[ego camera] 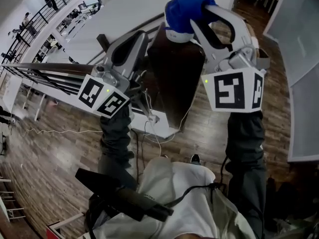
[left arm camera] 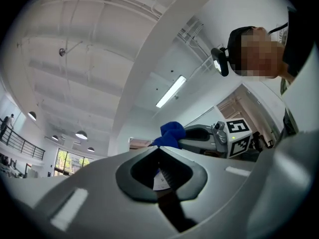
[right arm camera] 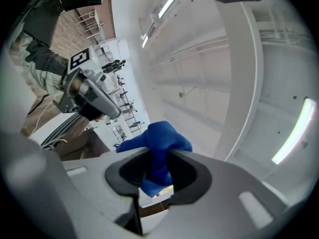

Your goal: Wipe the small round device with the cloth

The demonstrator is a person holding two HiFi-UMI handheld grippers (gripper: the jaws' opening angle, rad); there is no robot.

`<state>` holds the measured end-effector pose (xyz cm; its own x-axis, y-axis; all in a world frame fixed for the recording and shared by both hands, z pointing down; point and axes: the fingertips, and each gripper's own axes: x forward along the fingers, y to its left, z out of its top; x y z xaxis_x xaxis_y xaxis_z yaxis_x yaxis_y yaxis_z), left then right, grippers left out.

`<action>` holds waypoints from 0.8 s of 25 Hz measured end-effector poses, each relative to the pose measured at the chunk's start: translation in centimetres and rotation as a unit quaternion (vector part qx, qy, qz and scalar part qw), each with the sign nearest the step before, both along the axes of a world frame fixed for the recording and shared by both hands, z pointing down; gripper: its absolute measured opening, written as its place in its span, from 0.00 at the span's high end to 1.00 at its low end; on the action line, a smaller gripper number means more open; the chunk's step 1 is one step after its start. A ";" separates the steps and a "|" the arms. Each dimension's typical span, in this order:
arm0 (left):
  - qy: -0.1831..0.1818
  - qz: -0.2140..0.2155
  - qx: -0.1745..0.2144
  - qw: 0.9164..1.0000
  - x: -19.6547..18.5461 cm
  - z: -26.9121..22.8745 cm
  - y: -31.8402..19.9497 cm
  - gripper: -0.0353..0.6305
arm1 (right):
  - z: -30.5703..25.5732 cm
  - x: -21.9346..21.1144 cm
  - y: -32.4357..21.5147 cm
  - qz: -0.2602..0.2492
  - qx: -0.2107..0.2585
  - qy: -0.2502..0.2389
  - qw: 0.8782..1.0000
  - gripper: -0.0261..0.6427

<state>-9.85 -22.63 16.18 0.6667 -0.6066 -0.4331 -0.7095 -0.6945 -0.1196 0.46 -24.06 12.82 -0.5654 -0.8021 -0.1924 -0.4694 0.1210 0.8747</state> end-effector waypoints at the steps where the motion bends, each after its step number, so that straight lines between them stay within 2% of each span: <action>1: 0.002 0.002 0.002 1.000 0.1 -0.2 0.0 0.97 | -0.7 0.4 -0.6 0.001 0.000 -0.018 1.000 0.80; 4: 0.010 0.003 0.002 1.000 0.0 -0.2 0.3 0.97 | 0.4 1.2 -2.7 -0.015 -0.061 -0.055 0.997 0.80; 7: 0.008 0.001 -0.001 1.000 -0.2 0.1 0.6 0.97 | 3.2 2.1 -3.2 -0.051 -0.131 -0.100 0.985 0.80; 9: 0.007 -0.002 -0.002 1.000 -0.3 0.1 0.7 0.97 | 4.5 2.5 -3.4 -0.052 -0.155 -0.097 0.982 0.80; 16: 0.008 -0.001 -0.004 1.000 0.2 0.6 0.6 0.97 | 7.1 3.2 -3.4 -0.014 -0.185 -0.012 0.983 0.81; 20: 0.010 0.002 -0.007 1.000 0.4 0.7 0.7 0.97 | 6.0 4.0 -3.2 -0.014 -0.163 -0.031 0.986 0.87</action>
